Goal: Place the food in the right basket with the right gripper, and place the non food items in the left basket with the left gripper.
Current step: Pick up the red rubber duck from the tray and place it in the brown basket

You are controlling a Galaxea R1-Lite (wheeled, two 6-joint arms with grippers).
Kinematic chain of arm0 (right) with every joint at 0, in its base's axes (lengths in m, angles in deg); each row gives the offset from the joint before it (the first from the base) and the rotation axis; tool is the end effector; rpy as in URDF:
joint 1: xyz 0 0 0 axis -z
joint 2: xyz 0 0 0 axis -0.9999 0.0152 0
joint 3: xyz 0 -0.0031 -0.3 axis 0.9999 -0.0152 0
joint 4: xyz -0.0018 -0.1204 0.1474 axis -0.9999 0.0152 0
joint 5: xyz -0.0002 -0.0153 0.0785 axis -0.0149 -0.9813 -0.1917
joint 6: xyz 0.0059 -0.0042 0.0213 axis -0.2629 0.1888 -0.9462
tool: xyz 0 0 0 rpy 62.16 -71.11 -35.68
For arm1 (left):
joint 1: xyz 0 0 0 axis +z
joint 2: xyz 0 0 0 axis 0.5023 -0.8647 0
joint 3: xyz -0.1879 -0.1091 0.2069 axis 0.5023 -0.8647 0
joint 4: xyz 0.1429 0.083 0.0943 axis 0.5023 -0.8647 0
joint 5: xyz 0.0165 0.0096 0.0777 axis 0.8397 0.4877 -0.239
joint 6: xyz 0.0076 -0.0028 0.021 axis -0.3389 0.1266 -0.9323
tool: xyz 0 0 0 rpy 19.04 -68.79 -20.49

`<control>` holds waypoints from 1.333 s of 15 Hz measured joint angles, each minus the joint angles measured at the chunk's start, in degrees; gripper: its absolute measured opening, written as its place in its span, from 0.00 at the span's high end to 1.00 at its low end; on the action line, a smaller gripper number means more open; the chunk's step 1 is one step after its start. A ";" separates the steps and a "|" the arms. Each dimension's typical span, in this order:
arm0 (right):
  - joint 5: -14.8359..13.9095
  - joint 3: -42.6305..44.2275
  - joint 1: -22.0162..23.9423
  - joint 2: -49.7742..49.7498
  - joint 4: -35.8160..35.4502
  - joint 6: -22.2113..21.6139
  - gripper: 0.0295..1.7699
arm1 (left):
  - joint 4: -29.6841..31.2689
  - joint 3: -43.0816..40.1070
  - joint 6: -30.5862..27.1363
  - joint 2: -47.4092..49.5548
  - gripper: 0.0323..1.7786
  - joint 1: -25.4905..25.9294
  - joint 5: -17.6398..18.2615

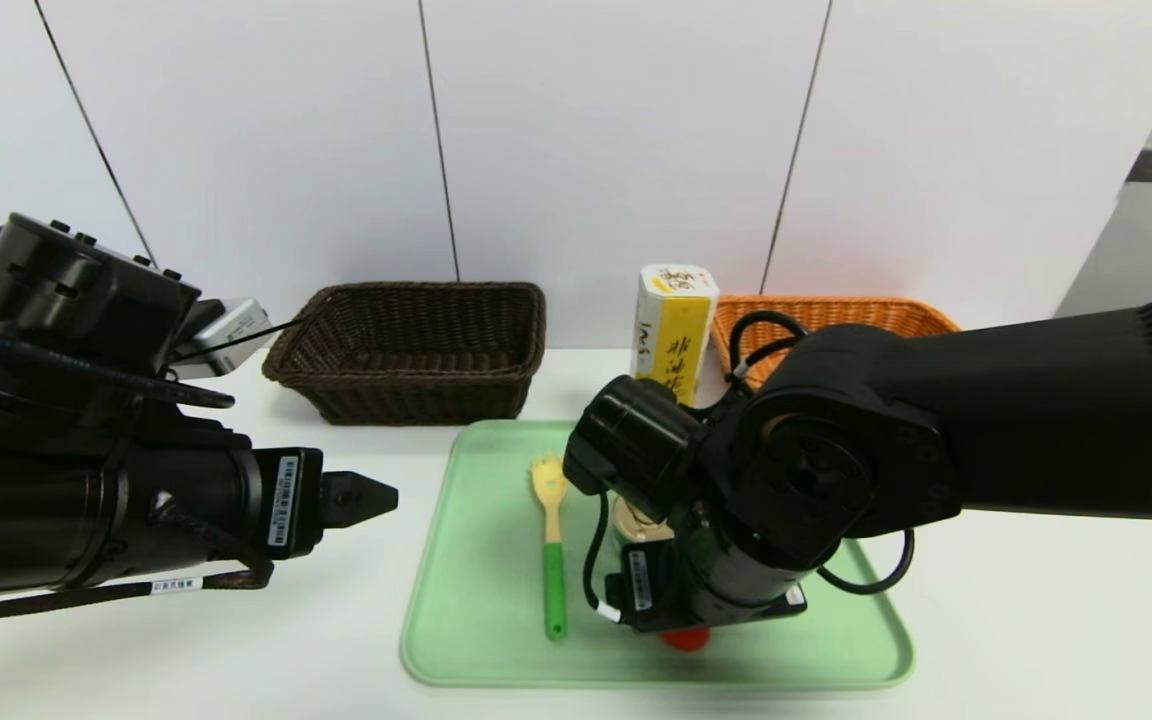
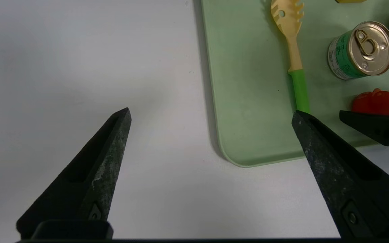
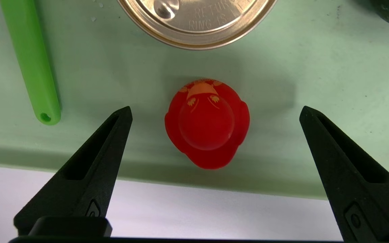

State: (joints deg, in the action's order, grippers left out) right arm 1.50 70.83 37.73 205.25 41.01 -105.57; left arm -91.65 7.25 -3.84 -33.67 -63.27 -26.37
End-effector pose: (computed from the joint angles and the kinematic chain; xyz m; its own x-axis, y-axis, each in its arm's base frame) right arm 0.2212 0.2683 0.1548 0.3509 0.0542 -0.9348 -0.1410 0.9900 0.0045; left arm 0.1696 -0.1058 0.2354 0.7098 -0.2531 -0.6574 0.1424 0.9655 -0.2180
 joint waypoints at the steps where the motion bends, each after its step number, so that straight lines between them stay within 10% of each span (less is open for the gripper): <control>1: 0.00 0.10 0.00 0.41 0.02 -0.06 0.03 | -0.02 -0.02 -0.02 0.04 0.05 -0.01 0.00; 12: 0.51 0.05 -0.28 1.41 0.28 -1.43 0.03 | -0.11 -0.72 -0.02 0.50 0.05 -0.01 0.10; 20: 0.55 0.07 -0.43 1.57 0.30 -2.17 0.59 | -0.17 -1.01 0.00 0.85 0.05 0.00 0.10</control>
State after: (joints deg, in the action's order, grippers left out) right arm 2.05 70.90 37.31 206.83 41.32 -107.74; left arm -91.82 6.23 -3.84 -32.82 -63.27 -26.28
